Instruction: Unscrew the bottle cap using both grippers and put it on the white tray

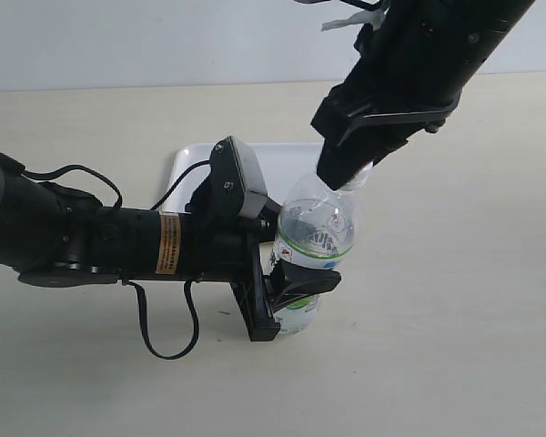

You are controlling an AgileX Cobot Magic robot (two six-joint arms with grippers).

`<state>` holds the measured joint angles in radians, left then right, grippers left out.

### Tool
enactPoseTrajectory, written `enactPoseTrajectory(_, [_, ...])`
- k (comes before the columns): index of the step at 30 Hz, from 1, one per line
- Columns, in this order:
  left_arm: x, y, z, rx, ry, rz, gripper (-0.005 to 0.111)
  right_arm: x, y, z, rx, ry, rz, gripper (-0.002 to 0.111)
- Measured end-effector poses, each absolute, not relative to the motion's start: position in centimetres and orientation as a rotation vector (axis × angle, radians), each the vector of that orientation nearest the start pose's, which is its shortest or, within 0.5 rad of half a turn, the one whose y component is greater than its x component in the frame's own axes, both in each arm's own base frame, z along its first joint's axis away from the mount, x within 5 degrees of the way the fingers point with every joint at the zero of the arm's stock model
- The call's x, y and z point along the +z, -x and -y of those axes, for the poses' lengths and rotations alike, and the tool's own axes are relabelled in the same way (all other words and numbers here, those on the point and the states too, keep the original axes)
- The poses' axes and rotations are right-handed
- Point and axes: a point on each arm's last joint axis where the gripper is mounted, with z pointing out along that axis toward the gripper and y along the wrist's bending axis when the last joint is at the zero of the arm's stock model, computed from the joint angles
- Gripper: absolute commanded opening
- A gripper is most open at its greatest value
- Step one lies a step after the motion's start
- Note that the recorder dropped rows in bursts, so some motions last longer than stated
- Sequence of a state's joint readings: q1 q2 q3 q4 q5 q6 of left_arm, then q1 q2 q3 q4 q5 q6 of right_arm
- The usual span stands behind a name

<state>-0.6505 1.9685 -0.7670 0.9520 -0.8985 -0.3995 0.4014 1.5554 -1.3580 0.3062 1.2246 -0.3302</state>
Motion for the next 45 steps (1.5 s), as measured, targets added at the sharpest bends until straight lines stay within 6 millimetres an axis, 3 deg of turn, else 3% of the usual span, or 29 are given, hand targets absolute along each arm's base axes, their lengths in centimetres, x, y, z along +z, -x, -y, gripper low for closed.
enactPoseTrajectory(12, [12.01,-23.30,25.04,-0.913,-1.328,-1.571,0.000,31.59,-27.28,-14.45,0.352,1.576,-2.343,0.000])
enactPoseTrajectory(32, [12.01,-23.28,25.04,-0.918,-1.325,-1.576,0.000,31.83,-27.44,-14.45,0.222,2.102,-1.837,0.000])
enactPoseTrajectory(42, [12.06,-23.26,25.03,-0.918,-1.328,-1.575,0.000,31.94,-27.41,-14.44,0.075,2.512,-1.162,0.000])
enactPoseTrajectory(45, [12.06,-23.26,25.03,-0.918,-1.328,-1.575,0.000,31.95,-27.42,-14.44,0.056,2.547,-1.077,0.002])
